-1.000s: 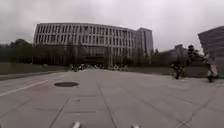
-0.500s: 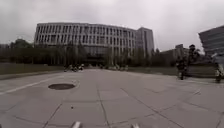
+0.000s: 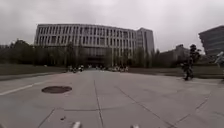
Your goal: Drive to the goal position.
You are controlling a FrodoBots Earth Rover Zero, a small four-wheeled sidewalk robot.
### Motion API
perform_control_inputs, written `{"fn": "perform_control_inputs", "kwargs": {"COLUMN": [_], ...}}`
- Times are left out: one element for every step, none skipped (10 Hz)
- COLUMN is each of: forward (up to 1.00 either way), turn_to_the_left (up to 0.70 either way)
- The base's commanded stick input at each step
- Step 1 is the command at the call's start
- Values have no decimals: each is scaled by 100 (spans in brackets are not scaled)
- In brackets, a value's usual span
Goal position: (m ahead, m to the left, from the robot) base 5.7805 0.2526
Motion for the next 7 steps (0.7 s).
{"fn": "perform_control_inputs", "kwargs": {"forward": [70,70,70,70,70,70,70], "turn_to_the_left": [0,0,0,0,0,0,0]}}
